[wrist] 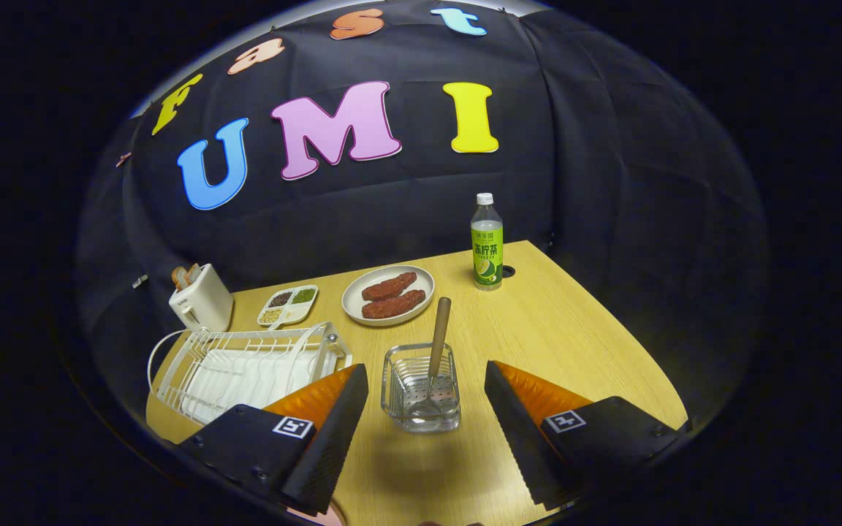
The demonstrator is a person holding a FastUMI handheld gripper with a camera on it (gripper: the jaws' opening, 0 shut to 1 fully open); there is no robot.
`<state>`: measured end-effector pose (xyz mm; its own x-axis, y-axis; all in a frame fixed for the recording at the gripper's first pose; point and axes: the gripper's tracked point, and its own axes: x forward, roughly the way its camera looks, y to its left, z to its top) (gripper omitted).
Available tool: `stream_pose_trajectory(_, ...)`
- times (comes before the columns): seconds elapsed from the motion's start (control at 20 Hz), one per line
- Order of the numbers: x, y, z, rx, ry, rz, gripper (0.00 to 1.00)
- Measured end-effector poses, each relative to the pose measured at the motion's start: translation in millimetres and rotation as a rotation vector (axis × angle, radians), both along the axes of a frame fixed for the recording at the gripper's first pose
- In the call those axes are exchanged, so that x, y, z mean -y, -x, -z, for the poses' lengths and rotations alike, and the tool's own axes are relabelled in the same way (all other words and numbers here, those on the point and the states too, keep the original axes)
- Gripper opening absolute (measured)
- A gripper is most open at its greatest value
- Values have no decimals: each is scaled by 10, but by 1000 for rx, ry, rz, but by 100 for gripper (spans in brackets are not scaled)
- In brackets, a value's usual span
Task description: Take the plate from the dish rack, then take the spoon from the basket and place it into the plate.
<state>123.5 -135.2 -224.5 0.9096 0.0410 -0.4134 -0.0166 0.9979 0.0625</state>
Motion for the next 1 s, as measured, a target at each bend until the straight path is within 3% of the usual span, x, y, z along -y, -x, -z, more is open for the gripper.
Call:
stream_pose_trajectory(0.4,-7,-719,435,-7,16,-58,99)
stream_pose_trajectory(0.65,-60,-887,470,15,27,-115,98)
stream_pose_trajectory(0.75,-125,-928,532,-23,-26,-131,98)
stream_pose_trajectory(1.0,-31,-998,536,-64,-79,-105,76)
